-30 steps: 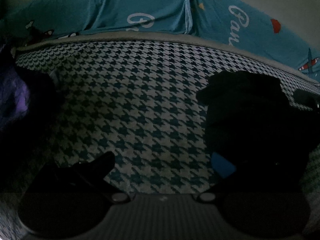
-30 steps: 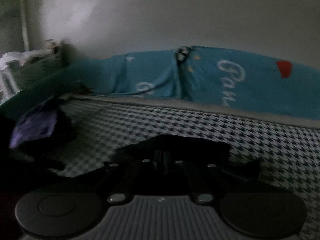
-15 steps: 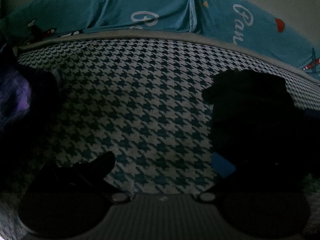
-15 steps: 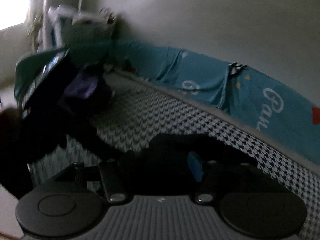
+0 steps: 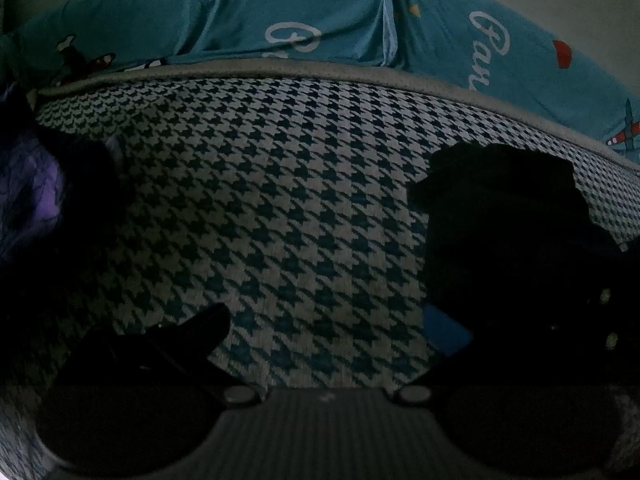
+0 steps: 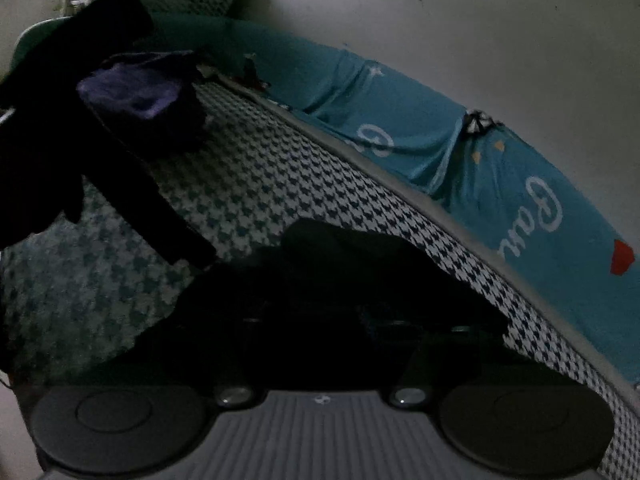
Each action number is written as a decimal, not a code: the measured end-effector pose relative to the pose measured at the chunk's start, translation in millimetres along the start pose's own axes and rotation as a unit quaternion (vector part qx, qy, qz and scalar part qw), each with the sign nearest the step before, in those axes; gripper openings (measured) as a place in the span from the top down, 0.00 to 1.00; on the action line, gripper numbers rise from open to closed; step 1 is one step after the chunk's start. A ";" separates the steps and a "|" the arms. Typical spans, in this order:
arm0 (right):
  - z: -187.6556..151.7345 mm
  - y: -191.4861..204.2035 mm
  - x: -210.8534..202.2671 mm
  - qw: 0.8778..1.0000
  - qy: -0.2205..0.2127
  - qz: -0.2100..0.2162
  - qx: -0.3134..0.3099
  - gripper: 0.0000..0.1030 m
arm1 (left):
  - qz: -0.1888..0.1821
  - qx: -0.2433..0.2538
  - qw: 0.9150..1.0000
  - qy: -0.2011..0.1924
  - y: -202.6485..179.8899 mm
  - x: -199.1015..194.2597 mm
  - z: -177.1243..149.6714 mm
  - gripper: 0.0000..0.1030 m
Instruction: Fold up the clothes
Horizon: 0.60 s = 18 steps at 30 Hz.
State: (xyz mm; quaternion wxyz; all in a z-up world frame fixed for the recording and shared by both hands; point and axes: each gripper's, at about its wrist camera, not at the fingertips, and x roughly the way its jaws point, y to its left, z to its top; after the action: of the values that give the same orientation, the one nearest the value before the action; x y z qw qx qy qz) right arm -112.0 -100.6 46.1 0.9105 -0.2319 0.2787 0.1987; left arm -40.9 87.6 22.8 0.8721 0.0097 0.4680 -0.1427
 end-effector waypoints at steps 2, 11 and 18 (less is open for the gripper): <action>1.3 -10.5 -2.5 0.999 -0.009 -0.007 0.033 0.89 | -0.002 -0.002 1.000 -0.001 -0.8 -0.3 0.9 0.00; 0.1 -113.2 -42.5 0.941 -0.122 -0.081 0.306 0.90 | -0.014 0.008 1.000 -0.005 -16.6 0.9 4.3 0.00; -25.3 -167.5 -69.7 0.882 -0.153 -0.166 0.413 0.90 | -0.027 0.019 0.999 -0.004 -35.5 4.5 6.1 0.00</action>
State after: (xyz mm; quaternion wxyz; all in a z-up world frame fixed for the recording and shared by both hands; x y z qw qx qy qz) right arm -93.6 -266.5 121.4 0.9748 0.1550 0.1502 -0.0558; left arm -42.7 51.5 26.7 0.8697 0.0134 0.4614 -0.1748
